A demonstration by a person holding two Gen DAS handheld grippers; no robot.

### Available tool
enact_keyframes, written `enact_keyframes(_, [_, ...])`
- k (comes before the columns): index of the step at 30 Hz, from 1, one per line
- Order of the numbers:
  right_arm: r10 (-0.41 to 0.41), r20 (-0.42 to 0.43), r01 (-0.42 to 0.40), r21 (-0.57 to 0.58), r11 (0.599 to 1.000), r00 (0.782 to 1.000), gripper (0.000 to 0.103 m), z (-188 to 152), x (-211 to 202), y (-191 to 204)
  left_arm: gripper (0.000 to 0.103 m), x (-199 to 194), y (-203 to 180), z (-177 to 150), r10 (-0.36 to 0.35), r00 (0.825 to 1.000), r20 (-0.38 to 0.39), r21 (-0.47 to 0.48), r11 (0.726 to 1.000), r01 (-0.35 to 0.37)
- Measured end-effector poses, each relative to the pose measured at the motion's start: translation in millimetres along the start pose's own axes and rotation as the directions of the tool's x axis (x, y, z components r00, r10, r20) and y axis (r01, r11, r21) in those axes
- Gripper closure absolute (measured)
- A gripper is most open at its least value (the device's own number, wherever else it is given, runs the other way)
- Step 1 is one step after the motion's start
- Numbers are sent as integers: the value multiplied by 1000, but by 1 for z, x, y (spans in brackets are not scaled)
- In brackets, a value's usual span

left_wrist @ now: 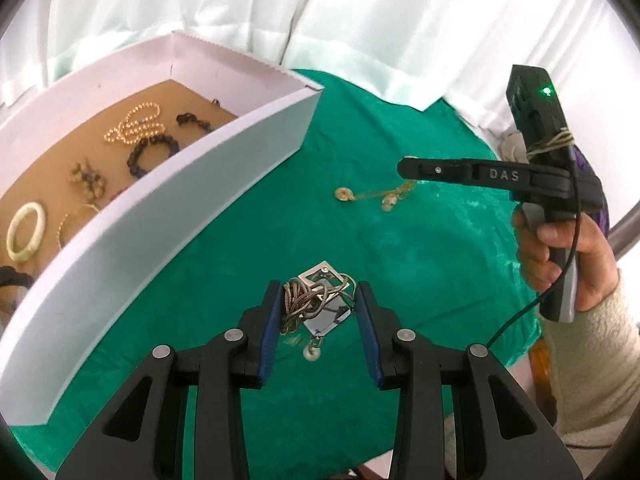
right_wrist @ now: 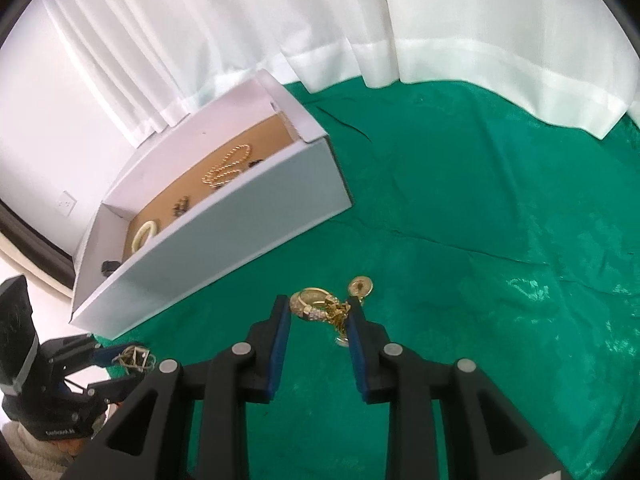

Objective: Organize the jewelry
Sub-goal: 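Grasp the tangled chain with square pendant with the left tool while the right tool grasps the gold brooch, then lift the chain and gold brooch off the cloth with both tools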

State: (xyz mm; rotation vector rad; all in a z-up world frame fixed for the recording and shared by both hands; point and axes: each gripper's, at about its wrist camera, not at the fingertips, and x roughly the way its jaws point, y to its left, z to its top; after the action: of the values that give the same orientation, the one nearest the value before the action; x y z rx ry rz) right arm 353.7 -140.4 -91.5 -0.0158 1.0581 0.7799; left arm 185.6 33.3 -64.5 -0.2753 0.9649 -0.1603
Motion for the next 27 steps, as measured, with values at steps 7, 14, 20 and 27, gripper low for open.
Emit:
enact_keyframes(7, [6,31,-4,-44,999,999,75,-15,-37,11,67,-19,-6,-2,6,1000,11,10,1000,-7])
enact_keyframes(14, [1,40,2,-81,997,999,75,-16,-55,21,67,-27,-5,-5,11,1000,15,9,1000,-12])
enact_keyframes(20, [-1,41,5,-98,995,999,75,-15,-61,32,67,-36,-5,-6,8,1000,22,8,1000,-8])
enact_keyframes(27, [2,48,5,-129,992,999,75,-13,-67,44,67,-45,-3,-7,0,1000,28,-2,1000,0])
